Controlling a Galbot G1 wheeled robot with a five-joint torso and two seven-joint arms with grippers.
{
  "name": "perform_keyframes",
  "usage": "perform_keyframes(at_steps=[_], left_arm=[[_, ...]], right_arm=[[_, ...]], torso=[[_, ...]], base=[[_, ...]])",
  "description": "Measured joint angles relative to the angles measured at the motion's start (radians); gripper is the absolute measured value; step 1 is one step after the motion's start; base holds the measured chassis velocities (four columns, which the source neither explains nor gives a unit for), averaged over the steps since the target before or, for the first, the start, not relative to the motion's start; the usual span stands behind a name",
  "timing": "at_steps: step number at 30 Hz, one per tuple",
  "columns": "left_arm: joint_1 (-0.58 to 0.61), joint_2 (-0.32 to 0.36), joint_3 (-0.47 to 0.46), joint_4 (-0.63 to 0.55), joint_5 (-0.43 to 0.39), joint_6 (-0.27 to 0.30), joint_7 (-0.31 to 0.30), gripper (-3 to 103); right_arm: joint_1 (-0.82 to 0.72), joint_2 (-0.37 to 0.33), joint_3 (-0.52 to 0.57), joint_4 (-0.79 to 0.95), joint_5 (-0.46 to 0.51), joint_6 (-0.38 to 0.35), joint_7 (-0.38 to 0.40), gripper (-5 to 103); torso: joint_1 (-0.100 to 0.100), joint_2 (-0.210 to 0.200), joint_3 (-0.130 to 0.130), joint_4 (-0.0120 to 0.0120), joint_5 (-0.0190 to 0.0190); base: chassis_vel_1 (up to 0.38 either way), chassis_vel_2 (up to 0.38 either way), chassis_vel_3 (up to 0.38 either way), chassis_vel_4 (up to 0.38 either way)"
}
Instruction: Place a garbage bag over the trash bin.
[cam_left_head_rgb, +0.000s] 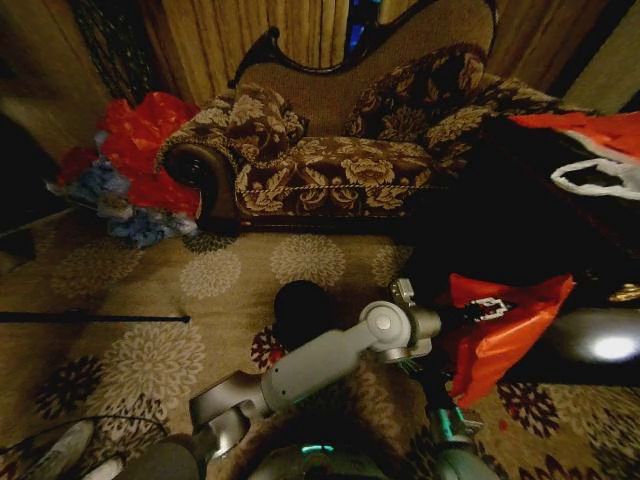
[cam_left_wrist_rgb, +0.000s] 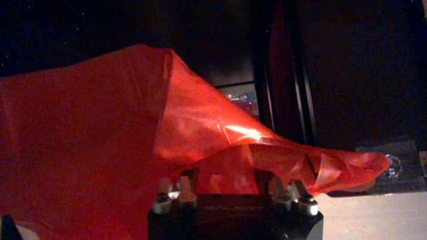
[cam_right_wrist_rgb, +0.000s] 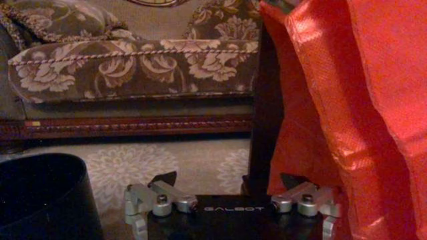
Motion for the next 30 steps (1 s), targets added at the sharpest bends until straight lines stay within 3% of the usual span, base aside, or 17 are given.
perform_keyframes(at_steps=[1,5,7,10,11,14,19,30], left_arm=[[0.0,0.0,0.0,0.0,0.0,0.0,0.0,61],[0.009,0.007,-0.002,-0.007,0.011,0.004,0.002,40],[0.011,0.014,-0.001,-0.012,0.018,0.004,0.002,34],[0.014,0.027,0.0,-0.022,0.028,0.005,0.001,34],[0.017,0.034,0.0,-0.028,0.03,0.006,0.001,24],[0.027,0.058,-0.002,-0.04,0.037,0.006,-0.001,7],[0.053,0.105,-0.008,-0.068,0.055,0.01,-0.003,0],[0.142,0.218,-0.027,-0.139,0.116,0.023,-0.032,0]], right_arm=[[0.0,0.0,0.0,0.0,0.0,0.0,0.0,100],[0.001,0.001,-0.001,-0.01,-0.004,0.007,0.0,100],[0.001,0.001,-0.002,-0.013,-0.007,0.01,0.0,100],[0.002,0.002,-0.002,-0.017,-0.009,0.012,0.0,100],[0.003,0.002,-0.002,-0.019,-0.01,0.012,0.0,100],[0.003,0.002,-0.003,-0.023,-0.013,0.014,-0.002,100],[-0.002,0.003,-0.009,-0.037,-0.033,0.028,-0.016,100],[-0.038,-0.002,-0.07,-0.064,-0.087,0.069,-0.069,100]], torso=[[0.0,0.0,0.0,0.0,0.0],[0.0,0.0,0.0,-0.0001,0.0],[0.0,0.0,0.0,0.0,0.0],[0.0,0.0,0.0,0.0,0.0],[0.0,0.0,0.0,0.0,0.0],[0.0,0.0,0.0,-0.0001,-0.0001],[0.0,0.0,0.0,0.0,-0.0001],[0.0,0.0,0.0,-0.0001,-0.0004]], base=[[0.0,0.0,0.0,0.0],[0.0,0.0,0.0,0.0],[0.0,0.0,0.0,0.0],[0.0,0.0,0.0,0.0],[0.0,0.0,0.0,0.0],[0.0,0.0,0.0,0.0],[0.0,0.0,0.0,0.0],[0.0,0.0,0.0,0.0]])
